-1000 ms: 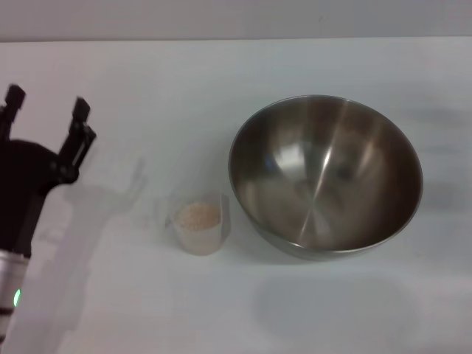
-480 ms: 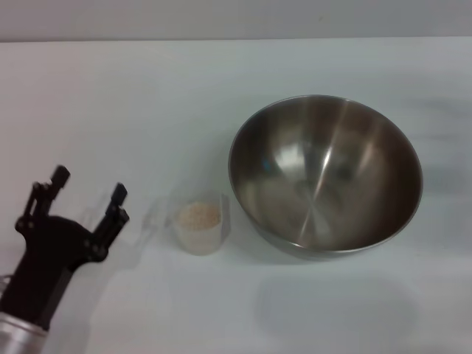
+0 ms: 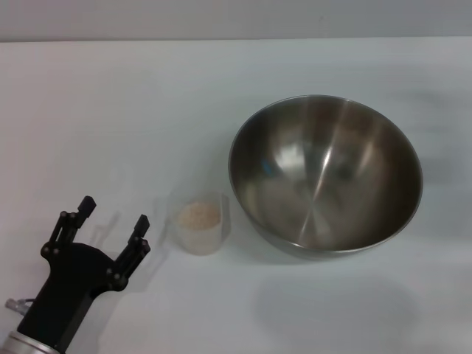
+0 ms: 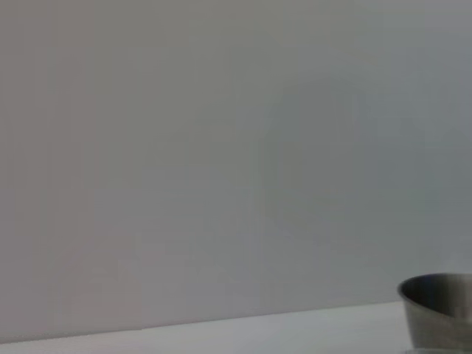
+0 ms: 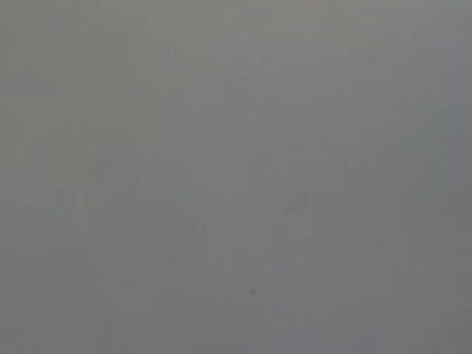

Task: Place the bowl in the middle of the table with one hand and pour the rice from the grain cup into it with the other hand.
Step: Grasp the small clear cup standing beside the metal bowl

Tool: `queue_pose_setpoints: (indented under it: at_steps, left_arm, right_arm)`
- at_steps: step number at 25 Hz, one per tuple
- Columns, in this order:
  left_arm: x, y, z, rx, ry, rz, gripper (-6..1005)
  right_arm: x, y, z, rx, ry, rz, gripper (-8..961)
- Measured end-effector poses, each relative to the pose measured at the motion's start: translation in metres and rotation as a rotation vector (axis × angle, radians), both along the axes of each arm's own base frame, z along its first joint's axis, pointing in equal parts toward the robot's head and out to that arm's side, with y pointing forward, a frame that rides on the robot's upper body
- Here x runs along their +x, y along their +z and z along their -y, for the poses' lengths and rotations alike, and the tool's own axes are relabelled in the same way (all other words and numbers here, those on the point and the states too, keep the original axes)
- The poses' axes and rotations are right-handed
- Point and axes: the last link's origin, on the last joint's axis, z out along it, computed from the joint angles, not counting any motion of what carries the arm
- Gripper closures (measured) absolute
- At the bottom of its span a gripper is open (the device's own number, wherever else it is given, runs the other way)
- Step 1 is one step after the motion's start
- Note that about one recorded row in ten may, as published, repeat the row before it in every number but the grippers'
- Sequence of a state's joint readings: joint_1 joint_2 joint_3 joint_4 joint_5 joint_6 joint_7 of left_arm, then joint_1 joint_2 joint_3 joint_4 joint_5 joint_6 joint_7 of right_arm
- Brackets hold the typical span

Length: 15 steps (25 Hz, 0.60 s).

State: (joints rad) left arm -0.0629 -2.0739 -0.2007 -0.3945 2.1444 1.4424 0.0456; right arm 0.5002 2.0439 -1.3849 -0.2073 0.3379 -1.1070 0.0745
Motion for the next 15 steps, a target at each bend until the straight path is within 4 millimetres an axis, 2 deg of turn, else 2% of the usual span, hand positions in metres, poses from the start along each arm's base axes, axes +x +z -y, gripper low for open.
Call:
queue_pose_setpoints:
  at_steps: [15]
  left_arm:
    - [0.004, -0.012, -0.009, -0.044, 0.006, -0.059, 161]
  right_arm:
    - [-0.001, 0.0, 0.0, 0.002, 0.003, 0.0, 533]
